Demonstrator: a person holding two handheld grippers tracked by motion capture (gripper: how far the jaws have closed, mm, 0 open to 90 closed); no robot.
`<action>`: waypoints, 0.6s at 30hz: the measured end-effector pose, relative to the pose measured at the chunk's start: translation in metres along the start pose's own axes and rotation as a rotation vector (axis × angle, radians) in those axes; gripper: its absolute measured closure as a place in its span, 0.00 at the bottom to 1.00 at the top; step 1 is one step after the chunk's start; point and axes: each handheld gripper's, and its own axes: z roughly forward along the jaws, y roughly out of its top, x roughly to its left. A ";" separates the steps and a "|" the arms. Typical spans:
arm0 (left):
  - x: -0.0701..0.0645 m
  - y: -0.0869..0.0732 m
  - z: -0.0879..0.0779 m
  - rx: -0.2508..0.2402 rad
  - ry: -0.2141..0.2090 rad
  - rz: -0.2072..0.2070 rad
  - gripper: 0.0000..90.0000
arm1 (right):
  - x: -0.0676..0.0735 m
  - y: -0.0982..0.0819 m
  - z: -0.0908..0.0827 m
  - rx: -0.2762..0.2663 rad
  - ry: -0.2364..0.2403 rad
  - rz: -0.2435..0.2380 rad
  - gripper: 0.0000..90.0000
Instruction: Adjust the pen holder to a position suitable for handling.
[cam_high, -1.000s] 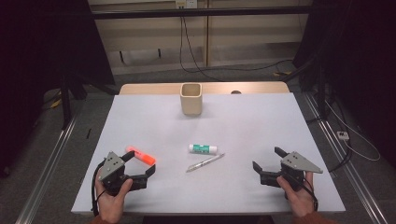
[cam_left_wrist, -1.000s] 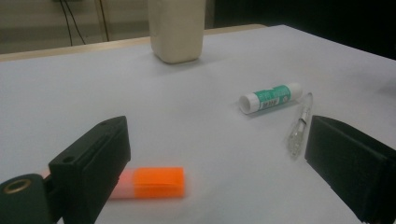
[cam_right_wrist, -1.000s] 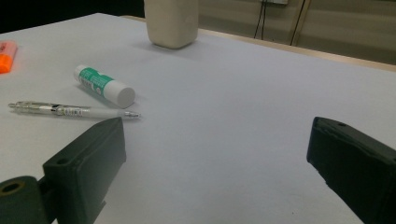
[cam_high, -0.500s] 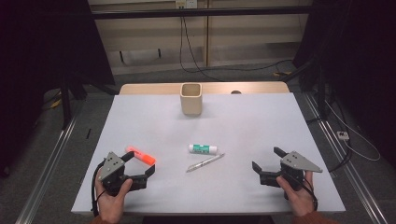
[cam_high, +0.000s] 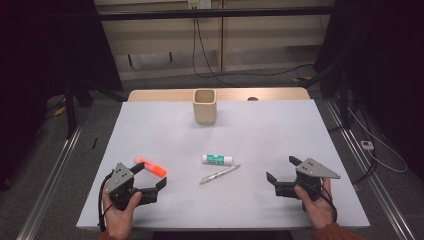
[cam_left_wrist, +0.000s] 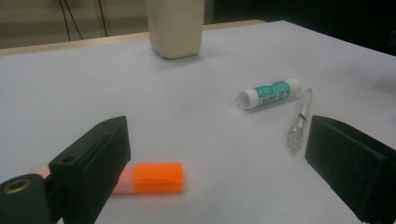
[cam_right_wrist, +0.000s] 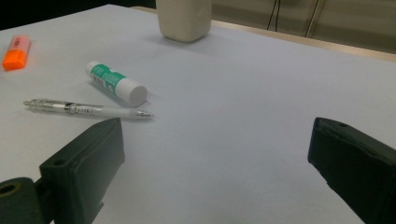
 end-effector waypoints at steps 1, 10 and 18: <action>0.000 0.000 0.000 -0.002 -0.001 -0.001 0.07 | 0.001 0.002 0.001 0.004 0.000 -0.002 0.04; -0.001 0.001 0.000 -0.002 -0.010 0.004 0.07 | 0.004 0.022 0.014 0.033 0.030 -0.032 0.04; -0.001 0.001 0.001 0.004 -0.020 0.011 0.07 | 0.002 0.039 0.030 0.080 0.061 -0.049 0.04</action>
